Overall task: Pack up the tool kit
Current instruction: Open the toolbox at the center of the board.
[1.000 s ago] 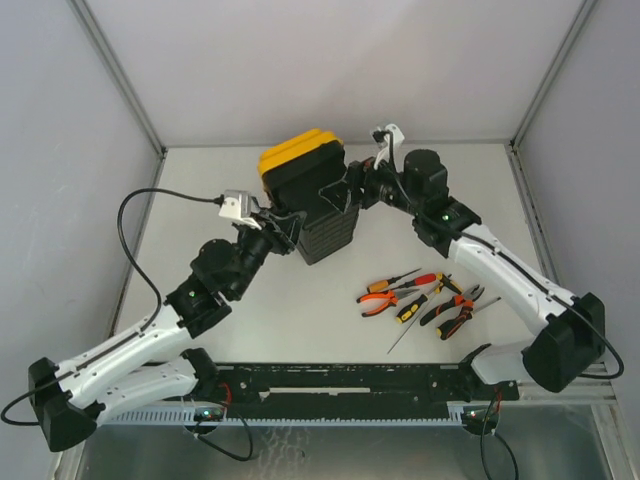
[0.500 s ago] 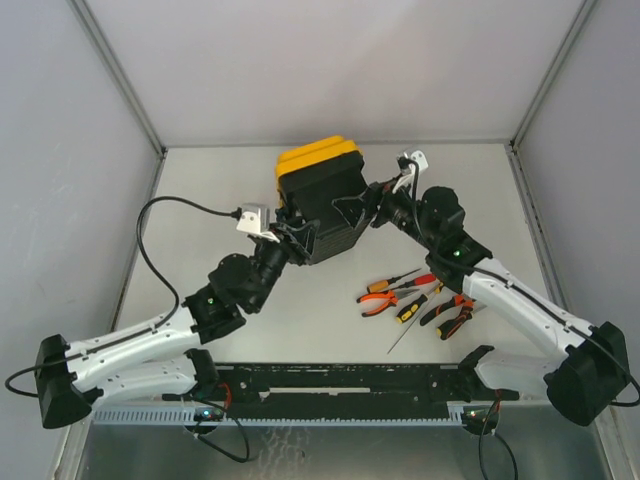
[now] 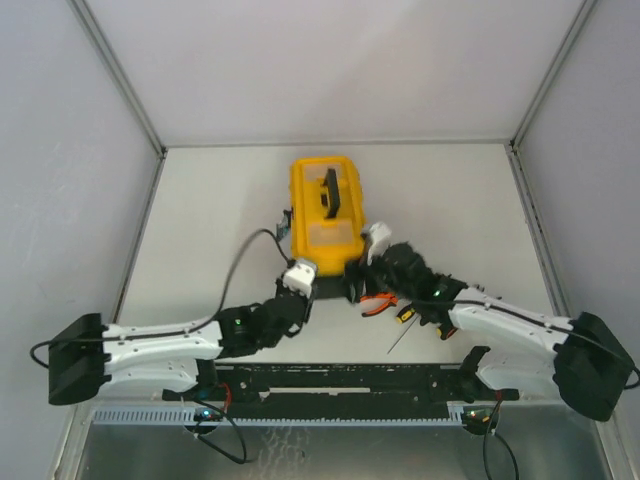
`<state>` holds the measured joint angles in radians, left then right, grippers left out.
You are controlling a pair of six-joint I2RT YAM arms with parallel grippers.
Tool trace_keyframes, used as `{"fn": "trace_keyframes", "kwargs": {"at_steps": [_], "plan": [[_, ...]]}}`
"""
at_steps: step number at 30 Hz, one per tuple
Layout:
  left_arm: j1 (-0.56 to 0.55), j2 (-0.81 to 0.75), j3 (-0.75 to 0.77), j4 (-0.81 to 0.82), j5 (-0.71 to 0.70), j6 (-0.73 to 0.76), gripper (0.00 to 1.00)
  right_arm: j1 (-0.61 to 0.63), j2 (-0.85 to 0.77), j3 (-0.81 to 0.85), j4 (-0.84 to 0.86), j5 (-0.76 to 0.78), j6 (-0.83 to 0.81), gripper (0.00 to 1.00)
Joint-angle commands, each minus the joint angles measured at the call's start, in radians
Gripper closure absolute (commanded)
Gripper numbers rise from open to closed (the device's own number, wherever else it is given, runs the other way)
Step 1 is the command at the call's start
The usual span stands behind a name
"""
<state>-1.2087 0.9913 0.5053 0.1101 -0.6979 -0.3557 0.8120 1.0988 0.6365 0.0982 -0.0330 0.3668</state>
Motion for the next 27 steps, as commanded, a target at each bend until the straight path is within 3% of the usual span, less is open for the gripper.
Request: {"fn": "trace_keyframes", "kwargs": {"at_steps": [1,9,13,22,27], "plan": [[-0.073,0.062,-0.014,-0.064,0.252,-0.095,0.68,0.168,0.014,-0.055,-0.051,-0.323,0.122,0.27],[-0.074,0.072,-0.025,-0.048,0.242,-0.115,0.69,0.162,0.091,-0.064,0.062,-0.281,0.151,0.27],[-0.074,0.001,-0.061,-0.126,0.176,-0.176,0.68,0.161,0.06,-0.063,0.004,-0.227,0.16,0.24],[-0.073,-0.462,-0.095,-0.384,0.03,-0.202,0.38,0.021,-0.218,-0.011,-0.324,-0.024,0.235,0.07],[0.013,-0.576,-0.038,-0.527,0.0,-0.197,0.31,0.028,-0.148,0.247,-0.496,0.093,0.214,0.12]]}}
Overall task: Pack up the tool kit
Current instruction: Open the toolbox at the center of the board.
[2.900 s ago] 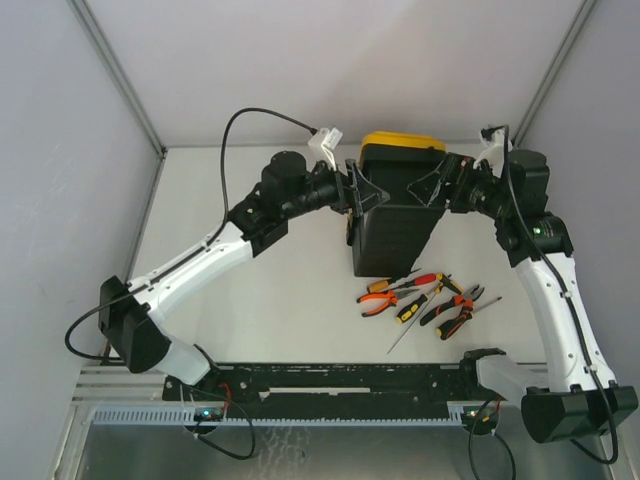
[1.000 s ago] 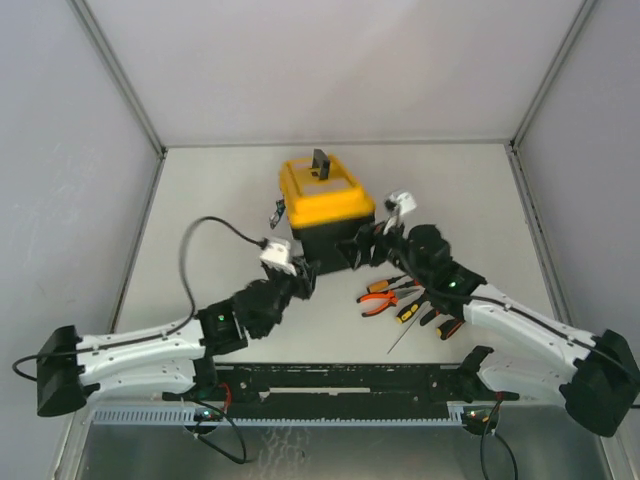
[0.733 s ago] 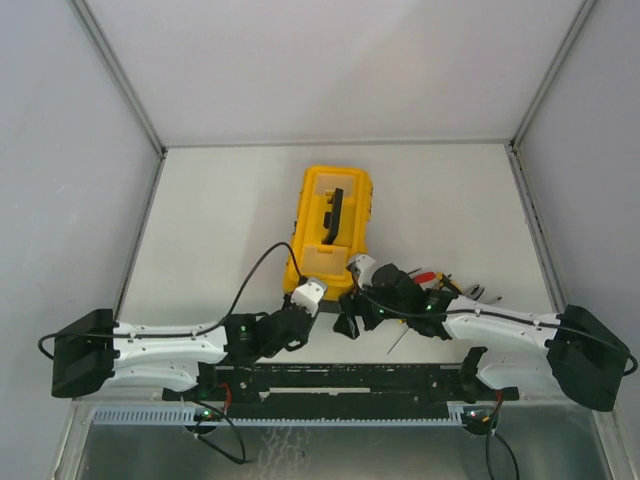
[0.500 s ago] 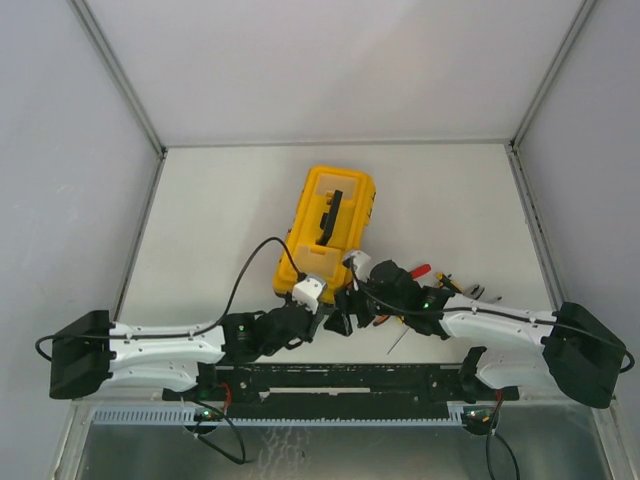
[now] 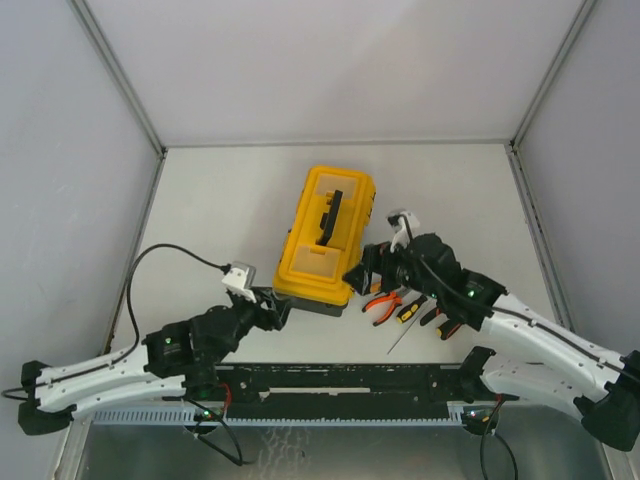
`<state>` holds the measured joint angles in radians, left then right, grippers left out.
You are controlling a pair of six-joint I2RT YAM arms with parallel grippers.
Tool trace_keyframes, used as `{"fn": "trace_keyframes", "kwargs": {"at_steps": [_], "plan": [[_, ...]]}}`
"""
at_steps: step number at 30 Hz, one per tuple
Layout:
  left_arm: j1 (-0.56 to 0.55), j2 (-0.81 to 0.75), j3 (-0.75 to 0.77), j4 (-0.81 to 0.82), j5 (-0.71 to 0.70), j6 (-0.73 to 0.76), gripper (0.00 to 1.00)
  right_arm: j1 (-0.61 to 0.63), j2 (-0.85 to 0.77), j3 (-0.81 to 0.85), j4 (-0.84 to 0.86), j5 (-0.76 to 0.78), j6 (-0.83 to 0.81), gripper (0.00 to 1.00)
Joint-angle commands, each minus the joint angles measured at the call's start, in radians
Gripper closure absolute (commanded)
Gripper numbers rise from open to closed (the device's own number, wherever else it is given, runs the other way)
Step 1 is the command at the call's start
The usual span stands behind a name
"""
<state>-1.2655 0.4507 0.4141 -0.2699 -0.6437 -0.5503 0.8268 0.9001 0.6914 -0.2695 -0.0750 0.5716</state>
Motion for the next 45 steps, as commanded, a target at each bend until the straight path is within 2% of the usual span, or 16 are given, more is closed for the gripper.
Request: {"fn": "trace_keyframes", "kwargs": {"at_steps": [1,3,6,11,16,19,23,28,31,32,37,39,45], "plan": [[0.096,-0.043,0.063,-0.159,-0.045,0.002,0.29,0.038,0.087,0.249,-0.15,0.181,0.005,0.14],[0.154,-0.053,0.08,-0.165,-0.02,0.015,0.25,0.067,0.156,0.341,-0.163,0.263,0.004,0.14],[0.255,-0.046,0.108,-0.166,0.062,0.032,0.19,0.072,0.28,0.466,-0.173,0.297,0.027,0.15],[0.448,-0.004,0.136,-0.164,0.216,0.03,0.15,0.076,0.502,0.694,-0.293,0.441,0.076,0.14],[0.532,0.037,0.151,-0.17,0.269,0.024,0.13,0.069,0.655,0.822,-0.363,0.487,0.079,0.17],[0.542,0.034,0.142,-0.168,0.262,0.019,0.13,0.07,0.712,0.862,-0.366,0.491,0.074,0.23],[0.555,0.02,0.136,-0.173,0.246,0.008,0.13,0.056,0.771,0.925,-0.348,0.43,0.04,0.43],[0.56,0.014,0.135,-0.188,0.218,-0.004,0.13,0.047,0.866,1.051,-0.401,0.385,0.005,0.81],[0.56,0.001,0.137,-0.207,0.178,-0.01,0.13,0.046,0.872,1.07,-0.384,0.357,-0.014,0.98],[0.561,-0.005,0.139,-0.212,0.167,-0.012,0.13,0.043,0.869,1.074,-0.38,0.347,-0.017,1.0],[0.561,-0.03,0.144,-0.24,0.12,-0.025,0.13,0.013,0.846,1.075,-0.299,0.159,-0.073,1.0],[0.561,-0.044,0.145,-0.243,0.115,-0.023,0.13,-0.026,0.839,1.073,-0.263,-0.01,-0.076,1.0],[0.561,-0.044,0.139,-0.249,0.099,-0.035,0.13,-0.104,0.781,1.026,-0.121,-0.329,-0.044,1.0]]}}
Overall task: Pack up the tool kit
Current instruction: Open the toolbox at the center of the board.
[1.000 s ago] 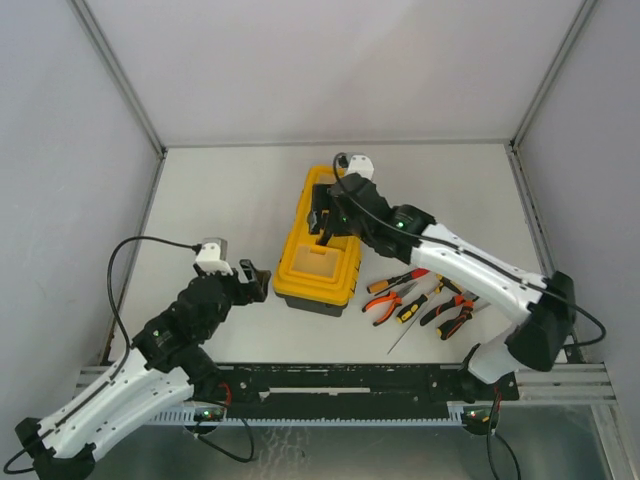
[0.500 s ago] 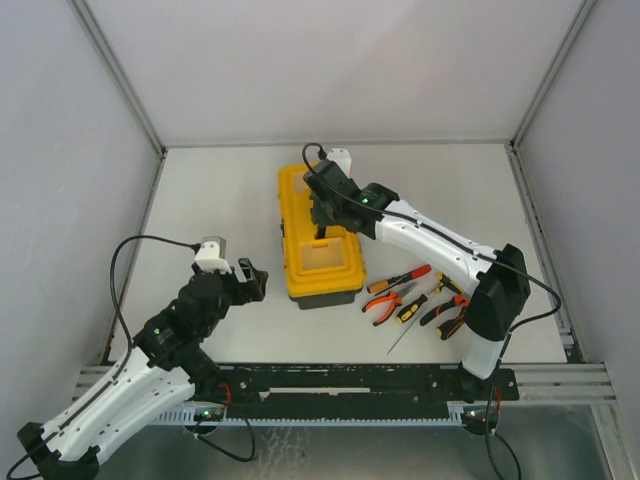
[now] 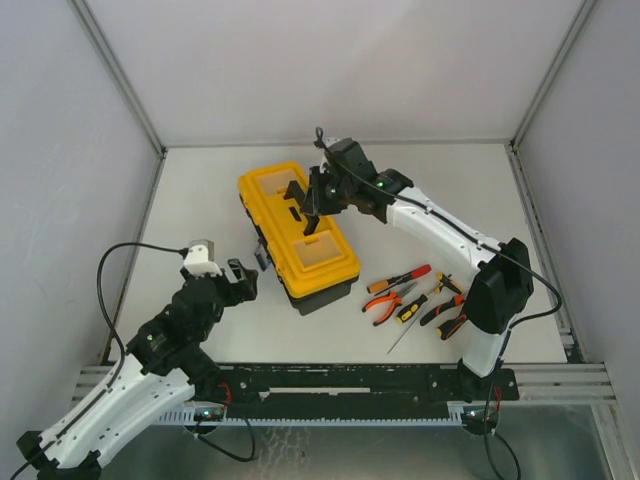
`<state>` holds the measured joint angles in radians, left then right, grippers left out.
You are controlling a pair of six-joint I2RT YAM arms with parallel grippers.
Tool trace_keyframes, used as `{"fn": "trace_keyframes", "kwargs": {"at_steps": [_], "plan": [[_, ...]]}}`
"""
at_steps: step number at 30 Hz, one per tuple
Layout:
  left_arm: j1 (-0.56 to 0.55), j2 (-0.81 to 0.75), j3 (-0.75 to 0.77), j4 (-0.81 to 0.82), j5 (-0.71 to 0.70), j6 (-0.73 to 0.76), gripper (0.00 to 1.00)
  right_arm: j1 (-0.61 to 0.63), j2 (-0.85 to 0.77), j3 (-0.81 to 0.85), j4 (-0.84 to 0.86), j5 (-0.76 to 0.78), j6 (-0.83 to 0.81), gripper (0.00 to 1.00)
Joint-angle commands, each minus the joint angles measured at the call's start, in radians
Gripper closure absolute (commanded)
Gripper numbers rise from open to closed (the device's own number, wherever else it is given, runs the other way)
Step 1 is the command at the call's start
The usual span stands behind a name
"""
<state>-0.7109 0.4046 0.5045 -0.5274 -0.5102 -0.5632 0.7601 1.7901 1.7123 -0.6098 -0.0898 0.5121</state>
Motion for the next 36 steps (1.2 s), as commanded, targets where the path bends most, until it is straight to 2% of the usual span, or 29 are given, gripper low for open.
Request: {"fn": "trace_keyframes", "kwargs": {"at_steps": [1,5,9,14,18,25,29,33,36], "plan": [[0.007,0.008,0.047,0.009,-0.037,-0.029,0.13,-0.049,-0.114,0.0,0.226,-0.332,0.027,1.0],[0.008,0.005,0.043,0.048,-0.021,-0.038,0.12,-0.099,-0.111,-0.013,0.228,-0.396,0.028,1.0],[0.012,0.009,0.053,0.102,0.038,-0.008,0.11,-0.175,-0.107,-0.084,0.362,-0.605,0.113,1.0],[0.017,0.008,0.069,0.21,0.161,0.0,0.1,-0.246,-0.079,-0.105,0.485,-0.789,0.197,1.0],[0.017,0.043,0.071,0.372,0.313,-0.006,0.09,-0.286,-0.079,-0.149,0.581,-0.835,0.272,1.0],[0.019,0.261,0.196,0.481,0.468,0.033,0.1,-0.342,-0.057,-0.189,0.664,-0.865,0.343,1.0],[0.019,0.409,0.311,0.536,0.542,0.068,0.1,-0.395,-0.005,-0.242,0.841,-0.941,0.469,1.0],[0.018,0.564,0.418,0.557,0.59,0.081,0.1,-0.428,0.037,-0.244,0.88,-0.967,0.486,0.94],[0.018,0.609,0.444,0.557,0.602,0.079,0.11,-0.457,0.043,-0.246,0.819,-0.948,0.445,0.82]]}}
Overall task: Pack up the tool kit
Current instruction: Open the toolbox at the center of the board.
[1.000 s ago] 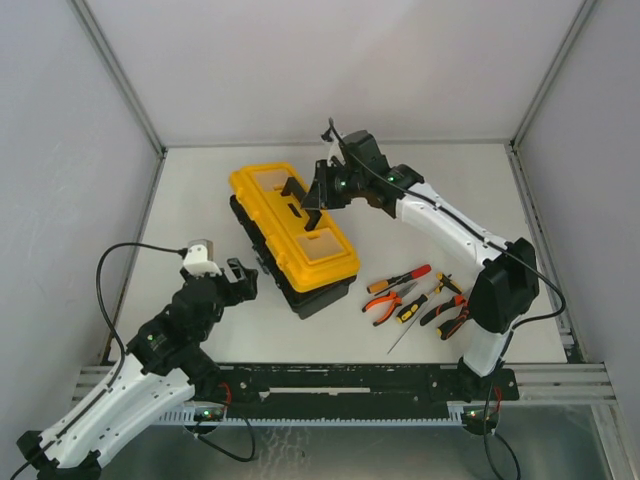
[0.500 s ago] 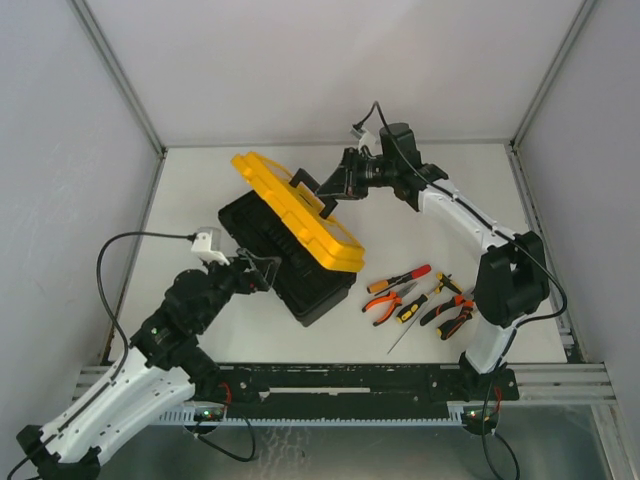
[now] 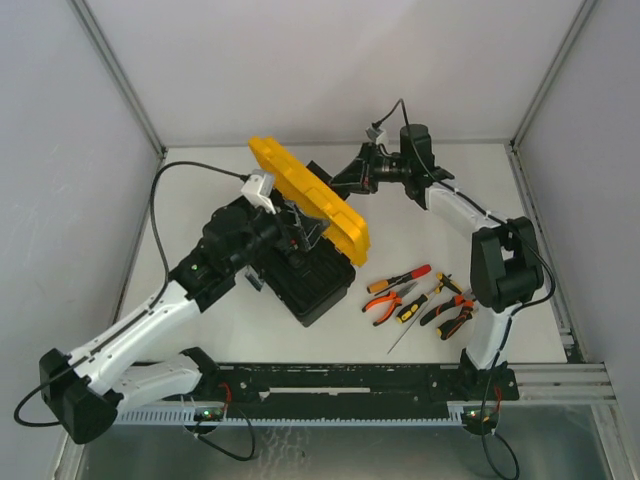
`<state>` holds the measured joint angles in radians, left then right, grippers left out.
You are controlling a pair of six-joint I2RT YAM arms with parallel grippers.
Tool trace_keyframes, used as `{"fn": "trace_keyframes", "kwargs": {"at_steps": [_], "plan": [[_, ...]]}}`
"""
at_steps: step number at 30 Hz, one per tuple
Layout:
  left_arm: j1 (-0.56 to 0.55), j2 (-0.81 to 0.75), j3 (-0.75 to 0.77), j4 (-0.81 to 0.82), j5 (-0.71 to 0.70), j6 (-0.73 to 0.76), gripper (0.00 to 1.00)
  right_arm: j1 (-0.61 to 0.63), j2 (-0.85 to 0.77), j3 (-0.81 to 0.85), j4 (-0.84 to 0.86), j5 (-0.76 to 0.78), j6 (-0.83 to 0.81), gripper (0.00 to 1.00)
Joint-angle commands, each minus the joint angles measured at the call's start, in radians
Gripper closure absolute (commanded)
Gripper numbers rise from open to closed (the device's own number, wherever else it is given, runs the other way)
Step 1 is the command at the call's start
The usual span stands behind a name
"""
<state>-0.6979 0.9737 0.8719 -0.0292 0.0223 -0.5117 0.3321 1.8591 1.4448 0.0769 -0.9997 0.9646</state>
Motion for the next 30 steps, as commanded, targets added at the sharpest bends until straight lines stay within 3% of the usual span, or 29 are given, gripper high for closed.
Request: {"fn": "trace_keyframes", "kwargs": {"at_steps": [1,3,12,15,25,30], "plan": [[0.005,0.04,0.071,0.06,0.068,0.027,0.11,-0.036,-0.026,0.022,0.106,-0.029,-0.026,0.78],[0.006,0.024,0.047,0.053,0.047,0.028,0.11,-0.05,-0.031,0.022,0.048,-0.007,-0.071,0.64],[0.006,-0.167,-0.078,-0.124,-0.248,0.041,0.07,-0.114,-0.081,0.023,-0.111,0.092,-0.218,0.3],[0.006,-0.249,-0.123,-0.186,-0.344,0.02,0.05,-0.149,-0.098,0.026,-0.148,0.118,-0.25,0.13],[0.008,-0.437,-0.277,-0.342,-0.458,-0.106,0.03,-0.253,-0.215,0.037,-0.408,0.318,-0.45,0.1],[0.01,-0.47,-0.321,-0.355,-0.468,-0.141,0.03,-0.185,-0.324,0.026,-0.535,0.448,-0.598,0.13]]}}
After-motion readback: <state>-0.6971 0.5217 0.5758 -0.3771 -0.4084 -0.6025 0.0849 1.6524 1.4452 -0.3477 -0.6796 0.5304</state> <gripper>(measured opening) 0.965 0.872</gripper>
